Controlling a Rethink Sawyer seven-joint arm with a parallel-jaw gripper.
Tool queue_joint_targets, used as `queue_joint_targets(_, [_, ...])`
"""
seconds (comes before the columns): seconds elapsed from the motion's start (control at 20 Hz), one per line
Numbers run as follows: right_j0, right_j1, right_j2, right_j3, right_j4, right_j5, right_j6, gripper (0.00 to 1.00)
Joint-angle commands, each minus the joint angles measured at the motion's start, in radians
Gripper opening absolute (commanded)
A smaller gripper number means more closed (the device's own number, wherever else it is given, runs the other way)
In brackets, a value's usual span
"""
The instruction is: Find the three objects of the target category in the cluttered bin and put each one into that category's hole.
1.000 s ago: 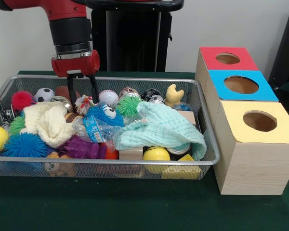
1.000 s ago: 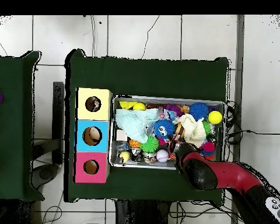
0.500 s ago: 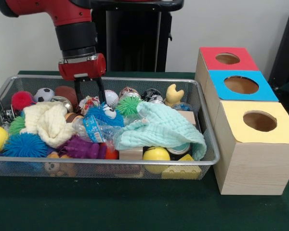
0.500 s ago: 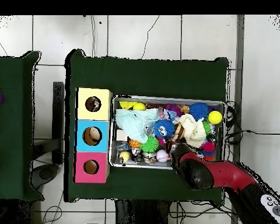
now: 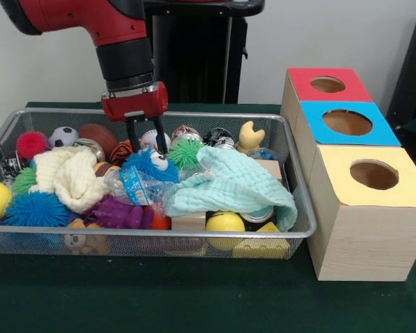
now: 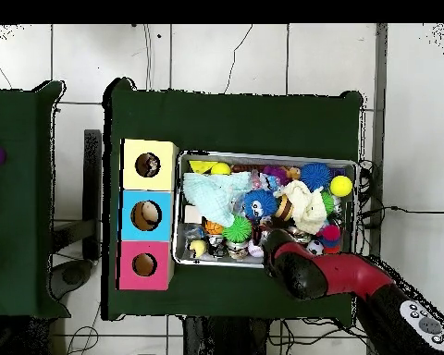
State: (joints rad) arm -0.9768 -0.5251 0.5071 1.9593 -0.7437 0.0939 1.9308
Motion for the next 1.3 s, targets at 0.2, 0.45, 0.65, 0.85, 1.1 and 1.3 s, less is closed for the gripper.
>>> queue_joint_targets(0.2, [0.032,0.019,-0.018,-0.073,-0.105,-0.018,-0.02,0.0])
queue_joint_targets(0.45, [0.045,0.019,-0.032,-0.067,-0.101,-0.023,0.013,0.0])
queue_joint_targets(0.65, [0.048,0.014,-0.034,-0.062,-0.095,-0.016,0.021,0.0])
queue_joint_targets(0.85, [0.061,-0.041,-0.033,-0.028,-0.066,0.001,0.039,0.0])
queue_joint_targets(1.1, [0.057,-0.203,0.025,0.066,0.036,0.097,0.046,0.0])
queue_joint_targets(1.3, [0.079,-0.296,0.046,0.102,0.134,0.147,0.07,0.0])
